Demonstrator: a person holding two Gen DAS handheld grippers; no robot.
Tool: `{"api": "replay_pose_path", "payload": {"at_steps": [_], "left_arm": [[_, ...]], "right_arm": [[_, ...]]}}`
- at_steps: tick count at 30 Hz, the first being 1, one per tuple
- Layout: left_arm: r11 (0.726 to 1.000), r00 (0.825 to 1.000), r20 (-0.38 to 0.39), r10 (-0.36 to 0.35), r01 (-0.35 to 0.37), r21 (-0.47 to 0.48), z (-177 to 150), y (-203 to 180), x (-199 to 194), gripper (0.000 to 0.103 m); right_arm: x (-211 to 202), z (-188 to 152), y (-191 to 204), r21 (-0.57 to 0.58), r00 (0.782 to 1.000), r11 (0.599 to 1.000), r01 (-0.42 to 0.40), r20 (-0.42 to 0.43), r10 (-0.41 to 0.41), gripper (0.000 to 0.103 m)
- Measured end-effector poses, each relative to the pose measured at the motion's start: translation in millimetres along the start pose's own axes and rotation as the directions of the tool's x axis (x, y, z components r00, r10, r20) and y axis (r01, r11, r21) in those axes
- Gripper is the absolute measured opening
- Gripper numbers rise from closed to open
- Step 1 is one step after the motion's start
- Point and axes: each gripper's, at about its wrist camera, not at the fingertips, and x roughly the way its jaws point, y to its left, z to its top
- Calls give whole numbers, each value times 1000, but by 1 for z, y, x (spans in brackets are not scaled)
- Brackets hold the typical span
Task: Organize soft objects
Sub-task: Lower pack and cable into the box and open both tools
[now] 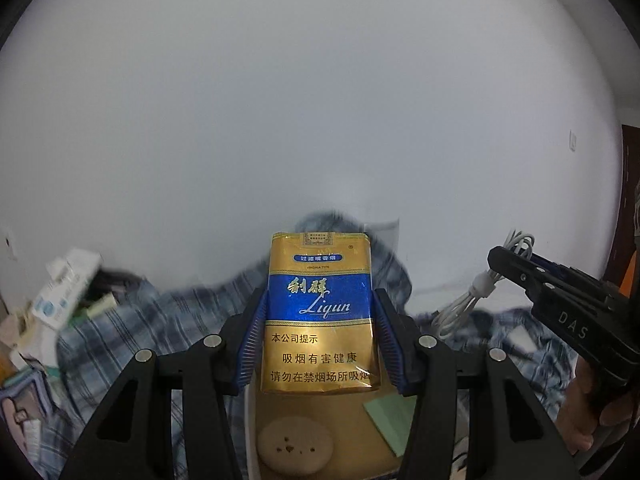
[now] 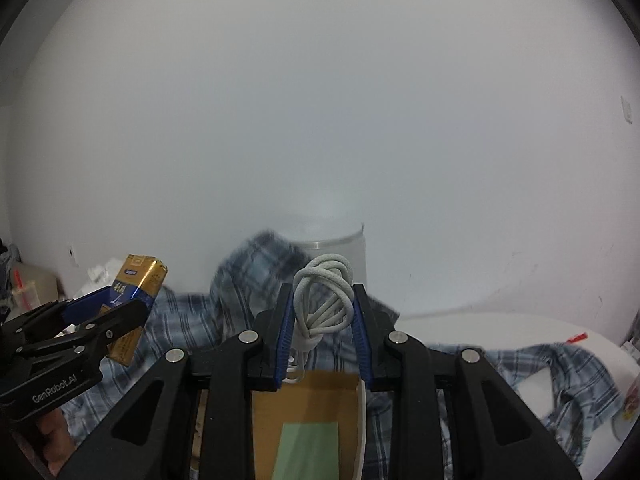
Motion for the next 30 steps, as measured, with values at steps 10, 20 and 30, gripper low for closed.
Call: {"api": "replay_pose_path", "payload": {"at_steps": [10,20,30], "left_arm": [[999,989,-141,32,-26,43,-50,-3,49,55],[998,991,-120,64,-60,37,-61,2,53,96],[997,994,-74,77,-75,26,-49,2,36,96]], "right_arm": [[47,-50,-7,-26,988,999,-22,-152,18,26],[55,-64,1,-74,979,996,-42,-200,26,27],[46,-56,2,-72,986,996,-51,-164,39,68]]}}
